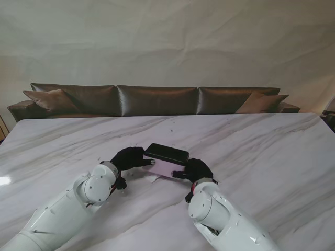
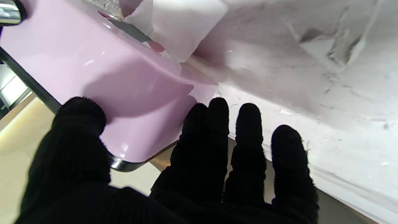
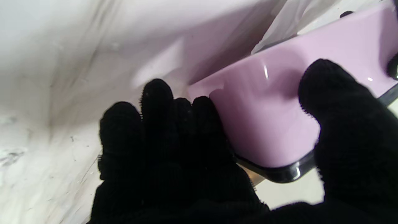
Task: Refill a tissue box and feed the first sheet
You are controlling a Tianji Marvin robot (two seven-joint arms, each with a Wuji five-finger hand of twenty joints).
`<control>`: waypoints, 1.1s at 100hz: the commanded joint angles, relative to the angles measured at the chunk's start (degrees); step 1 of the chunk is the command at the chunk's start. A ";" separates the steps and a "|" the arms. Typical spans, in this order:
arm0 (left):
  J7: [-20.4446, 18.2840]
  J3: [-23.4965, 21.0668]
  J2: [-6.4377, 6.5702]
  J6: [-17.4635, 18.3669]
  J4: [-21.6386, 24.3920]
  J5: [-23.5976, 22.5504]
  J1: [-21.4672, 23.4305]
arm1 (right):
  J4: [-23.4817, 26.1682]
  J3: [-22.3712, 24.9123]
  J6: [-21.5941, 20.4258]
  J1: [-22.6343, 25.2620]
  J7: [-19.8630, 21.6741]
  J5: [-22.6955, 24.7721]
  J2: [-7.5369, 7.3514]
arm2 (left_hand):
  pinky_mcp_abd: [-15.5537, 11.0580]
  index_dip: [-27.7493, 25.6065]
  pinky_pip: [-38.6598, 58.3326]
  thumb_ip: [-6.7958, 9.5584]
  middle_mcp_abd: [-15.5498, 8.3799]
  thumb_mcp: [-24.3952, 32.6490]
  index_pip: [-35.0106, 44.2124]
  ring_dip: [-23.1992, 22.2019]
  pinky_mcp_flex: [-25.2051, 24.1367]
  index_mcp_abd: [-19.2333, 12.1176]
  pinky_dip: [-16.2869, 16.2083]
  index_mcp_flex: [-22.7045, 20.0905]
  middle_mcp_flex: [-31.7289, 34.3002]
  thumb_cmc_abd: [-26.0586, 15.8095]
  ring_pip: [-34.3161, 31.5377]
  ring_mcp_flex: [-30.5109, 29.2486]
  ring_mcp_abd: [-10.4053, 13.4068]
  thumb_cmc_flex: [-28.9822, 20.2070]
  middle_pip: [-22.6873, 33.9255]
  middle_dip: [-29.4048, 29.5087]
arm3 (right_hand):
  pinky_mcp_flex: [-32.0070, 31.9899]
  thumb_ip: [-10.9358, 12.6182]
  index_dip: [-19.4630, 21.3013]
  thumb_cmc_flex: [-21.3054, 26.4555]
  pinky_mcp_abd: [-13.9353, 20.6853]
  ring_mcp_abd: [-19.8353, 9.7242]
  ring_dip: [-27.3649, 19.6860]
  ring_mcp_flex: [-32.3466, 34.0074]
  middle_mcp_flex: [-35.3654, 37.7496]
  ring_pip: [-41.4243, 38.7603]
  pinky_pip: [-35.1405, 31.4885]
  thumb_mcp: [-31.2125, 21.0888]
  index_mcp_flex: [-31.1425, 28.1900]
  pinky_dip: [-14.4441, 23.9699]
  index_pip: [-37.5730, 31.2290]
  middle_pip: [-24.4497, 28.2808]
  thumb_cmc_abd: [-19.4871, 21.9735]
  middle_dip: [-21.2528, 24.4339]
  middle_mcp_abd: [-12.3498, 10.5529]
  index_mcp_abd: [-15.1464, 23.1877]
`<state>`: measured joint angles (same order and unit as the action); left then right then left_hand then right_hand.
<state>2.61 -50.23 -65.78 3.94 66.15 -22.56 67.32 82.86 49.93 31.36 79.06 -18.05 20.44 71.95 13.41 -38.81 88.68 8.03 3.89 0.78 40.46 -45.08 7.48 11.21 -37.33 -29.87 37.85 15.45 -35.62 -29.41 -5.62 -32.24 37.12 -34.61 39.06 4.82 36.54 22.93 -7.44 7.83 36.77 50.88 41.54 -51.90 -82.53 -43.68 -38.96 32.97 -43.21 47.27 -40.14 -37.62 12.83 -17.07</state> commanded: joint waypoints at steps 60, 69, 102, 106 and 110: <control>-5.70 -4.29 0.01 -4.45 9.05 1.67 4.22 | 6.63 4.39 5.18 1.44 1.22 -4.58 1.82 | -1.29 -16.05 -19.55 0.77 -8.44 1.00 22.34 -7.34 6.36 -24.61 -2.03 -16.25 18.77 -7.02 -14.10 -15.17 -1.78 -4.60 12.53 -8.72 | 11.65 -0.38 -7.09 3.35 1.86 3.07 0.39 16.01 23.41 -10.49 -12.67 -1.14 -19.76 -2.40 -15.27 5.05 0.08 -9.41 -11.15 25.99; -5.98 -4.47 0.03 -4.98 8.34 1.87 4.16 | 6.43 4.71 6.01 1.32 1.68 -4.31 1.68 | -1.37 -16.30 -19.27 0.80 -8.54 0.99 22.47 -7.36 6.51 -24.80 -2.06 -16.40 19.04 -7.11 -14.46 -15.39 -1.70 -4.68 12.70 -8.87 | 11.99 -2.87 -9.65 1.79 1.98 2.97 0.22 16.47 24.00 -10.86 -13.17 -12.20 -18.68 -2.88 -19.32 5.16 -4.50 -9.95 -11.43 27.49; -4.88 -4.38 -0.48 -5.78 4.42 2.33 3.06 | 4.73 5.92 8.22 0.50 1.27 -4.30 2.04 | -1.93 -12.95 -20.29 -0.14 -7.56 0.22 15.36 -4.69 4.82 -22.83 -1.05 -13.39 14.59 -9.24 -10.19 -11.86 -1.56 -2.26 7.20 -6.33 | 11.94 -9.49 -9.67 -2.31 1.89 3.48 0.17 16.33 23.80 -10.89 -13.37 -17.61 -19.10 -3.13 -18.47 4.75 -3.09 -10.13 -10.91 26.92; -4.36 -4.57 -0.67 -5.87 3.97 2.61 3.10 | 4.57 6.13 8.39 0.42 1.36 -4.47 2.03 | -2.03 -9.84 -20.83 -0.72 -7.28 0.07 11.63 -3.59 4.19 -21.44 -0.80 -12.22 12.72 -9.49 -8.09 -10.16 -1.79 -1.04 4.86 -4.67 | 11.50 -9.16 -9.41 -3.86 1.77 3.66 0.17 15.67 22.92 -10.65 -13.19 -15.70 -19.03 -3.17 -16.24 4.07 -1.55 -9.86 -10.63 25.79; -3.53 -4.72 -0.92 -5.78 3.26 2.92 3.06 | 4.45 6.32 8.62 0.36 1.47 -4.53 2.02 | -2.13 -7.70 -21.35 -1.21 -6.96 -0.27 9.00 -2.75 3.54 -20.56 -0.62 -10.97 10.89 -9.54 -6.47 -8.66 -1.97 0.31 3.22 -3.56 | 10.92 -8.45 -8.82 -4.61 1.71 3.83 0.25 15.10 22.18 -10.54 -12.95 -13.83 -19.22 -3.19 -14.03 3.77 -0.49 -9.69 -10.32 25.16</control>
<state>-1.10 -54.72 -66.17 -1.54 70.74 -20.22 69.90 87.71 55.88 39.39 79.61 -17.40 16.13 73.86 13.15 -49.46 88.68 7.39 -1.61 -1.52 53.33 -49.29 12.69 -5.08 -38.06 -43.57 51.97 7.87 -43.82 -40.59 -7.70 -32.38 42.85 -39.84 51.14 -7.30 26.83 18.15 -11.46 8.94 36.80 66.37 62.95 -61.46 -92.68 -55.01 -56.23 30.11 -58.81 50.42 -43.51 -46.66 5.50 -1.93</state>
